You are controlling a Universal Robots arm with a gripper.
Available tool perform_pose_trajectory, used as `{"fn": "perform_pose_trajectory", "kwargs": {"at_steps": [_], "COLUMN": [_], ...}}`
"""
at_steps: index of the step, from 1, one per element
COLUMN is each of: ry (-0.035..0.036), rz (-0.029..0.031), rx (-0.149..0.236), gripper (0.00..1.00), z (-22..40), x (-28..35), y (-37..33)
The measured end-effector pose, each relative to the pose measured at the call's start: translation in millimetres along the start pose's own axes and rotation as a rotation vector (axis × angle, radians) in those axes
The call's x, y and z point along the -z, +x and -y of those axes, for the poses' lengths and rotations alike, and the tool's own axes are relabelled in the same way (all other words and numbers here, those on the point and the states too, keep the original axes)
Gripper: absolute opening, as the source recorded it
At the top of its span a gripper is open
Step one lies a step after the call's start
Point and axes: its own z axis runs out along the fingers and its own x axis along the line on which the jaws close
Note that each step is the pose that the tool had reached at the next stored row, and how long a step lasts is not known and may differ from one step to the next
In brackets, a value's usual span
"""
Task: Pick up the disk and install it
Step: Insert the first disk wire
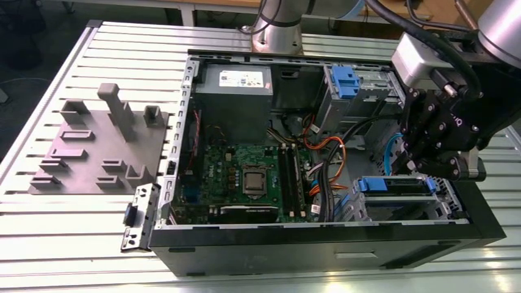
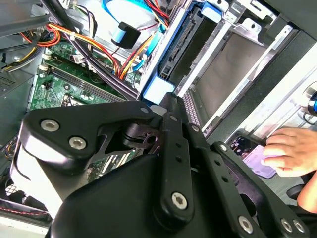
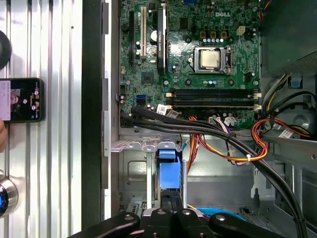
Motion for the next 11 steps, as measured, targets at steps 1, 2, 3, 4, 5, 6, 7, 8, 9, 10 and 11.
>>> {"fn": "perform_pose_trajectory", "kwargs": {"at_steps": [1, 2, 3, 4, 5, 6, 7, 8, 9, 10, 11], "ry": [0.0, 0.0, 0.0, 0.0, 0.0, 0.0, 0.0, 0.0, 0.0, 0.0, 0.0], "rz": [0.0, -0.0001, 0.0, 0.0, 0.0, -0.0001, 0.0, 0.0, 0.0, 0.0, -0.0001], "rx": [0.0, 0.0, 0.0, 0.0, 0.0, 0.0, 0.0, 0.0, 0.0, 0.0, 0.0], "gripper": [0.11, 0.11, 0.11, 0.11, 0.11, 0.11, 0.11, 0.11, 0.11, 0.11, 0.11], "z": [0.0, 0.0, 0.0, -0.4, -0.3, -0.4, -0.4, -0.4, -0.5, -0.5, -0.5], "x": [0.1, 0.2, 0.2, 13.3, 13.4, 15.2, 15.2, 16.6, 17.6, 17.7, 17.8], "y": [0.0, 0.0, 0.0, -1.0, -1.0, -1.1, -1.1, -1.2, -1.3, -1.3, -1.3]}}
